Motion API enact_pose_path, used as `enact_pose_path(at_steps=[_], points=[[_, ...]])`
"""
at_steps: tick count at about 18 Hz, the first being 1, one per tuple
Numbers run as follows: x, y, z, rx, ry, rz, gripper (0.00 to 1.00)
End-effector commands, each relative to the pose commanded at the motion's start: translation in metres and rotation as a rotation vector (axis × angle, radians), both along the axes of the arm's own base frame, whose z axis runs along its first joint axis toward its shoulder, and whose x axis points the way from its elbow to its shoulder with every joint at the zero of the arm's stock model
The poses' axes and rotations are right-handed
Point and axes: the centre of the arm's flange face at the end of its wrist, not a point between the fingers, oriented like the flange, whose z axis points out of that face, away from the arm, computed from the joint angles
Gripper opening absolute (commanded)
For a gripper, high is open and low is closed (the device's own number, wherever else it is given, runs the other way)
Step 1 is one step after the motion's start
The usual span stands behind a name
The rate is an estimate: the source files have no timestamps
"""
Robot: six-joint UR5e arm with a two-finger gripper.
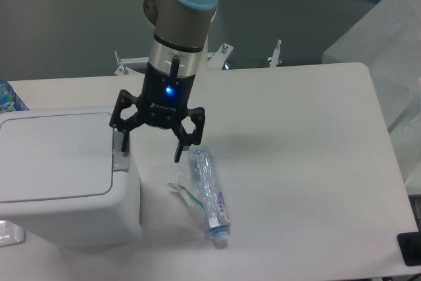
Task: Open the trash can
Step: 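Push the gripper fingers against the lid edge to flip it open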
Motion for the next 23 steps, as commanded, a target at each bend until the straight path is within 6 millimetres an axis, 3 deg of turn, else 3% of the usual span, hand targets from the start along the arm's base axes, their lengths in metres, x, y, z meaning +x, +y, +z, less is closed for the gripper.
enact_pose_path(at_steps=[13, 20, 23], points=[[0.0, 0.0, -0.001, 0.0, -0.003, 0.001, 1.0], [-0.011, 0.008, 0.071, 0.108, 0.158, -0.049, 1.0], [-0.022, 0.001, 0.084, 0.081, 0.288, -0.102, 1.0]])
